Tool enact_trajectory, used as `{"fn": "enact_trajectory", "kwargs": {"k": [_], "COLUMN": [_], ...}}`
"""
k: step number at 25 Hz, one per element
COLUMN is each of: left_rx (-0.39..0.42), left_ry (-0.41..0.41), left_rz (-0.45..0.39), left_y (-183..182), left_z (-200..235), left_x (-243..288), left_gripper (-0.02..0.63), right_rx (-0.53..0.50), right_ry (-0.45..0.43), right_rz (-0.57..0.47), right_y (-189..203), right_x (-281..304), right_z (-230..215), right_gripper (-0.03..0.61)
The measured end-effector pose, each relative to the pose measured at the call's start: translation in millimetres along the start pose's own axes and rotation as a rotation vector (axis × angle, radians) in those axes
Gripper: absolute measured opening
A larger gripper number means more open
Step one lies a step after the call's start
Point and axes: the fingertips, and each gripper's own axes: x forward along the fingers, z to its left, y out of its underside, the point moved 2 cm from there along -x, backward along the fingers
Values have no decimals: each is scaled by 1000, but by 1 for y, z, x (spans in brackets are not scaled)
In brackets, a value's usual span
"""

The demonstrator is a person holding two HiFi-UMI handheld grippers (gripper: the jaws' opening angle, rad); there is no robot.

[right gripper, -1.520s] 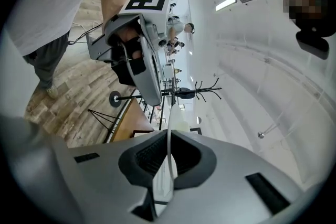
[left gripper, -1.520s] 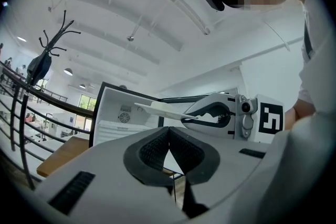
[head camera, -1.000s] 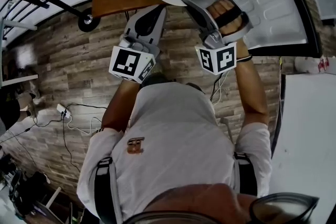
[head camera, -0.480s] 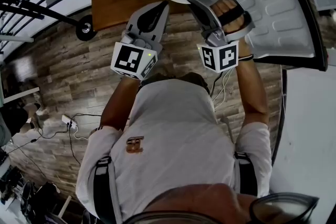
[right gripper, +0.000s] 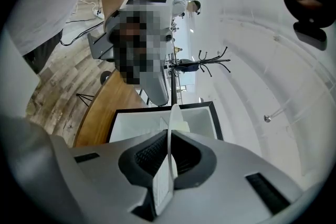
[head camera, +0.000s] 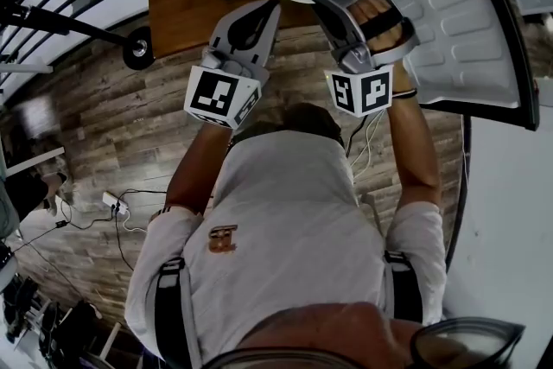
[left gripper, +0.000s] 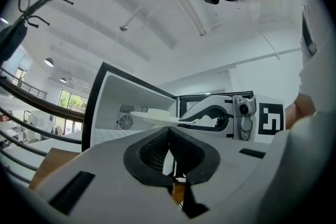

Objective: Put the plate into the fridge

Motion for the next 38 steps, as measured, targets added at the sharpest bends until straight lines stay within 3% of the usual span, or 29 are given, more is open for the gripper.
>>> {"fn": "enact_trajectory", "kwargs": {"k": [12, 27, 38], "left_rx": [26, 63, 71], "left_ry": [-80, -191, -195], "left_rz": [6, 22, 56], "left_y": [6, 21, 29], "left_z": [12, 24, 46], "left_x": [34, 137, 155], "left_gripper": [18, 18, 18], "right_rx": [-3, 26, 25], "right_ry": [-21, -72, -135], "right_rz": [-46, -79, -61], "right_y": [38, 142, 170], "right_x": [28, 97, 139], "right_z": [4, 3, 12], "right_gripper": [41, 41, 41]}}
